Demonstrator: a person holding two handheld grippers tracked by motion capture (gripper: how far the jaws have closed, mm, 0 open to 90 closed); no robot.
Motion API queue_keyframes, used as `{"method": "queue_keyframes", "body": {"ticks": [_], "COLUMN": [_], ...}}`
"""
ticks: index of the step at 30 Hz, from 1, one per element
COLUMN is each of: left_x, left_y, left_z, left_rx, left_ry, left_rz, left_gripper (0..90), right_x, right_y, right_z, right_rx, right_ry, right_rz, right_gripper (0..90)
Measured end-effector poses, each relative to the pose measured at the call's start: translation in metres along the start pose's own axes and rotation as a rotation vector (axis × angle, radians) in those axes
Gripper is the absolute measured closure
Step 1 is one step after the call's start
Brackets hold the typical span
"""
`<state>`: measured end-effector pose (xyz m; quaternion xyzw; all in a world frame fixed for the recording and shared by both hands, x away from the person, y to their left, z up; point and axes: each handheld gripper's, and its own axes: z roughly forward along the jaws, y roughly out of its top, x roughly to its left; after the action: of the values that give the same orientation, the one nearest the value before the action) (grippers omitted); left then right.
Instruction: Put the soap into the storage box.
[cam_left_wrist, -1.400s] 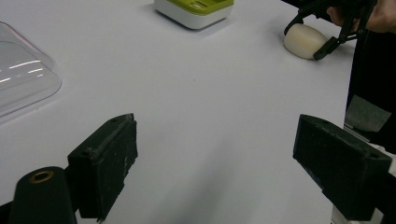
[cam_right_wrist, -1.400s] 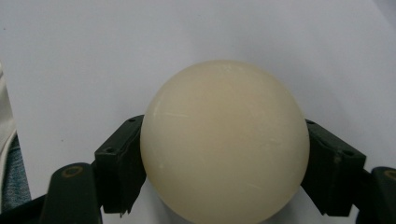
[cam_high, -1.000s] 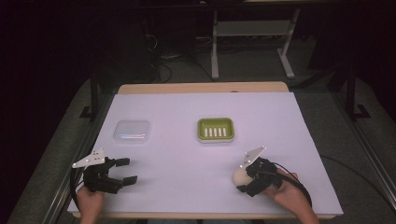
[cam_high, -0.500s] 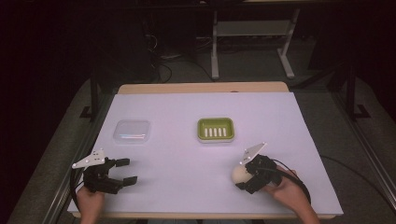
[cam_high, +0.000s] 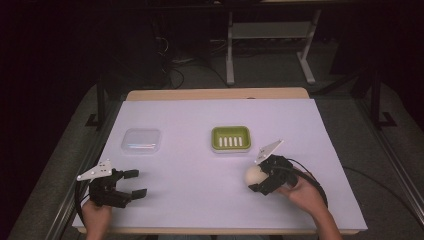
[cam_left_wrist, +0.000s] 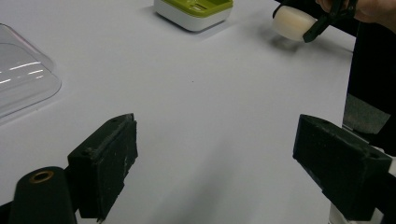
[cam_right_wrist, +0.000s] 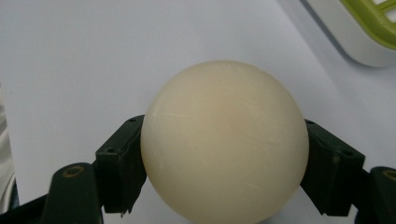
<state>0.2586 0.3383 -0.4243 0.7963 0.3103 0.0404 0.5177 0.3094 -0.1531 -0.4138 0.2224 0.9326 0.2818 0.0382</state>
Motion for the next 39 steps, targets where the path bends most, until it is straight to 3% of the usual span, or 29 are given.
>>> {"method": "queue_keyframes", "body": {"ticks": [21, 25, 39], "left_x": [0.001, 0.001, 0.001], "left_y": [0.0, 0.001, 0.001], "left_z": [-0.001, -0.001, -0.002], "left_rx": [-0.001, -0.002, -0.009], "left_ry": [-0.001, -0.002, 0.0], "left_rz": [0.001, 0.013, 0.0], "left_gripper": [13.1, 13.2, 13.1], "right_x": [-0.022, -0.026, -0.039], "right_y": [0.026, 0.032, 0.063], "right_z": [-0.004, -0.003, -0.008], "right_rx": [-0.021, -0.004, -0.012], "right_ry": [0.025, 0.022, 0.012], "right_rz": [0.009, 0.013, 0.002], "right_gripper": [24.1, 24.1, 24.1]}}
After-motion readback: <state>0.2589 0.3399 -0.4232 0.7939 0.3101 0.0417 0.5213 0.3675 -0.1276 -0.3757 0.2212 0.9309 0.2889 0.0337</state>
